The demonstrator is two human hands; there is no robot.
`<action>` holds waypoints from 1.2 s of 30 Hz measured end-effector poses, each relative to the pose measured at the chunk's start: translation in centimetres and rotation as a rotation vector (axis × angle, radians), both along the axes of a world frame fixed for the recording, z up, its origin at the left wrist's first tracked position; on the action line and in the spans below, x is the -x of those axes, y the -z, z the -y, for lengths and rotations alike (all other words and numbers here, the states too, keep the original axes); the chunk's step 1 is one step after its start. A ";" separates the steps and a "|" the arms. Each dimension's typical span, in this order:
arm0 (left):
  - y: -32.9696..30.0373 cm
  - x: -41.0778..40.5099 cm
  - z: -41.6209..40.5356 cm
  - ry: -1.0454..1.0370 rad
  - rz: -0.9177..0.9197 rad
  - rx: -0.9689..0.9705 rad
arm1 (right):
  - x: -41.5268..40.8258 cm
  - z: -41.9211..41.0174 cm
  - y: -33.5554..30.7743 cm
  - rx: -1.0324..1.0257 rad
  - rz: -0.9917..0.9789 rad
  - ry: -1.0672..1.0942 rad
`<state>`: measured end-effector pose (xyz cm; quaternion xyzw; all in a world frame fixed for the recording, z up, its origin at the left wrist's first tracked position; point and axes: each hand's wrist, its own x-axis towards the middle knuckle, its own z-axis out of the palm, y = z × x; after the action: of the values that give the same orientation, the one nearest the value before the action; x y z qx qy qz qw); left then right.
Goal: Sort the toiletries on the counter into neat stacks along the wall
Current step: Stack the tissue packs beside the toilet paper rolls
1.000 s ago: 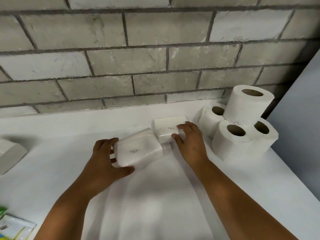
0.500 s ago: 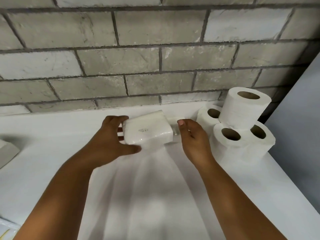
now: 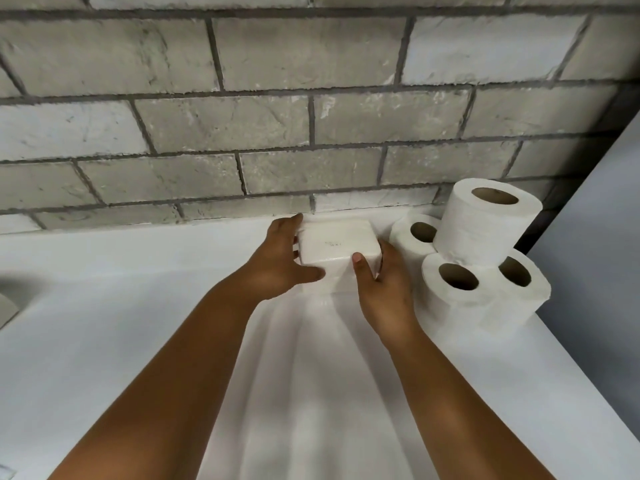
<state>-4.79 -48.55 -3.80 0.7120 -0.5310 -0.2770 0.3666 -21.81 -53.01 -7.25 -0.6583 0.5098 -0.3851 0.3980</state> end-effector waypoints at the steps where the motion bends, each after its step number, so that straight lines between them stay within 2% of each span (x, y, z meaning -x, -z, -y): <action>1: 0.6 0.0 -0.2 -0.023 -0.037 0.009 | 0.0 0.0 0.1 -0.018 0.011 -0.003; 6: 2.6 1.2 -2.4 -0.231 -0.212 0.027 | 0.2 -0.5 0.0 -0.050 0.091 -0.021; 11: 3.9 1.5 -2.8 -0.225 -0.299 0.056 | -0.3 -0.6 0.0 -0.050 0.113 -0.004; 15: 3.4 1.7 -2.6 -0.238 -0.309 0.056 | -0.2 -0.6 -0.4 -0.057 0.071 -0.019; 19: 2.6 2.2 -3.4 -0.253 -0.205 -0.018 | -0.2 -1.3 -1.2 -0.013 -0.008 -0.006; 23: 0.6 2.3 -5.6 -0.325 -0.160 -0.008 | -0.1 -3.6 -3.7 0.149 -0.148 0.011; 26: -0.9 2.1 -7.4 -0.378 -0.154 0.031 | -0.5 -5.4 -5.0 0.255 -0.247 -0.048; 36: -3.8 -2.6 -18.4 -0.524 -0.247 0.162 | -6.9 -13.1 -6.6 0.132 -0.282 -0.359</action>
<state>-2.20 -30.17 0.05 0.7541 -0.3009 -0.2141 0.5431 -14.95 -39.94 -0.64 -0.8104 0.4089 -0.2449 0.3408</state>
